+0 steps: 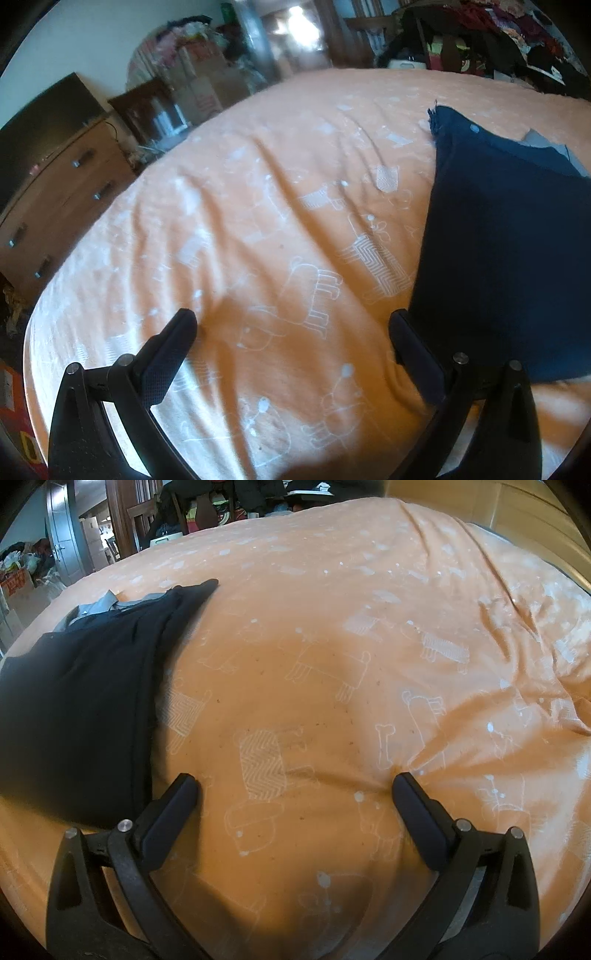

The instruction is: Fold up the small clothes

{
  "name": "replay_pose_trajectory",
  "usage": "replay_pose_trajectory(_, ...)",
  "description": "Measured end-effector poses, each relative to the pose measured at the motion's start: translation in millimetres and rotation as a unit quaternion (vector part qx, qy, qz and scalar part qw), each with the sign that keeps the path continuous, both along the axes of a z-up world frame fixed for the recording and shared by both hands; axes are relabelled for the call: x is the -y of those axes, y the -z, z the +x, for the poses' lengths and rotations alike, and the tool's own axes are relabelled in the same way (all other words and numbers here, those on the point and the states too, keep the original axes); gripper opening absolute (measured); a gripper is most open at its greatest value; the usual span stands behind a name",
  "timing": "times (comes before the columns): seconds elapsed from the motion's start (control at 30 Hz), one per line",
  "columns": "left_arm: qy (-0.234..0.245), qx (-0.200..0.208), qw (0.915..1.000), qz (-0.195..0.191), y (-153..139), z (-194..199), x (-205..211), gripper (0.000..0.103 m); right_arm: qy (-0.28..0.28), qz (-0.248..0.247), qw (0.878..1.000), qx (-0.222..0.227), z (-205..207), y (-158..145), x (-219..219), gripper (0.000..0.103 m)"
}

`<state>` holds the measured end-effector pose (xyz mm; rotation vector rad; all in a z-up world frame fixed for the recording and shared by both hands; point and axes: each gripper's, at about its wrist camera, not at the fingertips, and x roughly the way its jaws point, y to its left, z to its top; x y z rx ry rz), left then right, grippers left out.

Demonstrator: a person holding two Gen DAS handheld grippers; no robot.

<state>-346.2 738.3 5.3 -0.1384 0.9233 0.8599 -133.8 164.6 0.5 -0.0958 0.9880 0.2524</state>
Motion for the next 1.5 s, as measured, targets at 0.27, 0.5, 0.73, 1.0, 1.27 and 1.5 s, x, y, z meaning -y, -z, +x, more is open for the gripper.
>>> replay_pose_trajectory(0.27,-0.001,0.045,0.9944,-0.096,3,-14,-25,0.103,0.0,0.0,1.0,-0.001,1,0,0,0.103)
replay_pose_trajectory(0.5,-0.001,0.046,0.9943,-0.096,3,-13,-22,0.103,-0.001,-0.001,1.0,-0.001,1,1,0,0.103)
replay_pose_trajectory(0.73,-0.001,0.045,0.9946,-0.093,3,-11,-21,0.103,-0.001,-0.001,1.0,-0.001,1,0,0,0.103)
replay_pose_trajectory(1.0,-0.001,0.044,0.9947,-0.093,3,-12,-21,0.103,-0.001,-0.001,1.0,-0.001,2,0,0,0.103)
replay_pose_trajectory(1.27,-0.001,0.044,0.9948,-0.092,3,-11,-21,0.103,-0.001,-0.001,1.0,-0.001,2,1,0,0.103)
replay_pose_trajectory(1.5,-0.002,0.044,0.995,-0.09,4,-12,-20,0.103,-0.001,-0.001,1.0,-0.001,2,1,0,0.103)
